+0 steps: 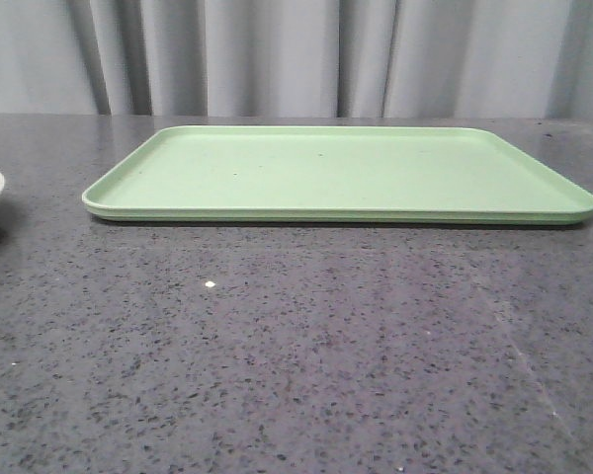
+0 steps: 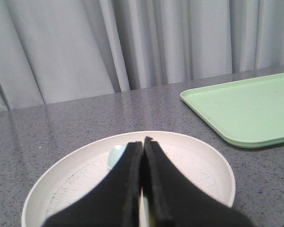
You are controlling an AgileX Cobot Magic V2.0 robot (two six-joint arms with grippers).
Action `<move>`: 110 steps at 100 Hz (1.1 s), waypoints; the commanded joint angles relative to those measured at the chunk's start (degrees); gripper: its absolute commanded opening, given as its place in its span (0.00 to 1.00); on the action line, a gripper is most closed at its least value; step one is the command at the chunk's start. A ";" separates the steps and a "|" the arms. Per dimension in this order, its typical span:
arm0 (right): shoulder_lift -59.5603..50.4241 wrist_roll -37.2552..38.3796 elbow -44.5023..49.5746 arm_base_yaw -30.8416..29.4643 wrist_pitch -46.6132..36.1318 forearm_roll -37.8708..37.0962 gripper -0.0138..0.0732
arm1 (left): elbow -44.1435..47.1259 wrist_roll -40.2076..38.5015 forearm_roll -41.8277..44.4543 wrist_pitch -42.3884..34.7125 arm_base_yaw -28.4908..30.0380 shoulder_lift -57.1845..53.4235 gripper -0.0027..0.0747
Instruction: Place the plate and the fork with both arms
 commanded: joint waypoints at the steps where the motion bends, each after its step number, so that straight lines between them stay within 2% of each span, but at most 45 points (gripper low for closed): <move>1: -1.36 0.00 -0.28 -0.36 -4.85 -0.77 0.02 | 0.66 -0.41 -0.15 -4.92 -0.37 -1.79 0.01; 24: -1.36 0.00 -0.28 -0.36 -9.52 -0.77 0.02 | 0.43 -0.41 -1.37 -4.58 -0.37 -1.79 0.01; 37: -1.31 0.00 -0.58 -0.36 -16.94 -0.77 0.02 | -1.40 -0.41 -4.14 -4.14 -0.37 -1.79 0.01; 43: -1.25 0.00 -1.99 -0.36 -16.77 -0.71 0.02 | -3.07 -0.41 -4.87 -2.91 -0.37 -1.79 0.01; 63: 1.94 0.00 -12.31 -0.36 -4.13 -0.29 0.02 | -11.88 -0.41 -6.72 4.93 -0.37 1.98 0.01; 86: 11.68 0.00 -27.59 -0.36 10.53 -0.29 0.02 | -26.40 -1.33 -7.43 23.64 -0.37 13.68 0.01; 110: 23.10 0.00 -41.73 -0.36 28.43 -0.17 0.02 | -40.58 -6.78 -7.43 40.67 -0.37 26.72 0.01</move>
